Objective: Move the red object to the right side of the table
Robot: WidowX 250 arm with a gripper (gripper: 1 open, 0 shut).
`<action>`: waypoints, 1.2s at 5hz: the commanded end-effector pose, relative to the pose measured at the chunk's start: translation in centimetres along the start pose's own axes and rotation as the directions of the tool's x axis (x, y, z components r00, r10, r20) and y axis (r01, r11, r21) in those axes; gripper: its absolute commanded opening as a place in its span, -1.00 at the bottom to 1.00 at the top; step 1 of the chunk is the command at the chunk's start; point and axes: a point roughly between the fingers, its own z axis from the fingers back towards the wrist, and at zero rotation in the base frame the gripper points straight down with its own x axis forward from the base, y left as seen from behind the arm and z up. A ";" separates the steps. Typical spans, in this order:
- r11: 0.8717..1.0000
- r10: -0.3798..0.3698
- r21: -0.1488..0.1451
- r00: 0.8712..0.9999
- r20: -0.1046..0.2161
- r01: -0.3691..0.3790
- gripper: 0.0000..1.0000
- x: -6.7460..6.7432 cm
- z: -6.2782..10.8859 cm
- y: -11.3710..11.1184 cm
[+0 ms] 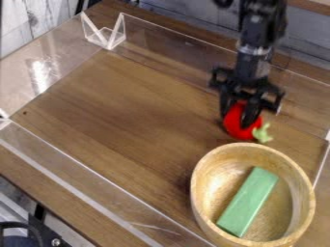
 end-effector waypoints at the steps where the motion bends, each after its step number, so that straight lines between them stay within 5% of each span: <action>1: 0.997 -0.079 0.013 0.995 0.061 0.078 -1.00 1.5 2.0 1.4; 2: 0.991 -0.134 0.025 0.990 0.049 0.132 -1.00 2.5 1.7 2.5; 4: 0.995 -0.102 0.020 0.994 0.041 0.102 -1.00 1.3 2.7 3.9; 6: 0.999 0.047 0.004 0.998 0.039 -0.048 -1.00 -0.4 3.7 5.2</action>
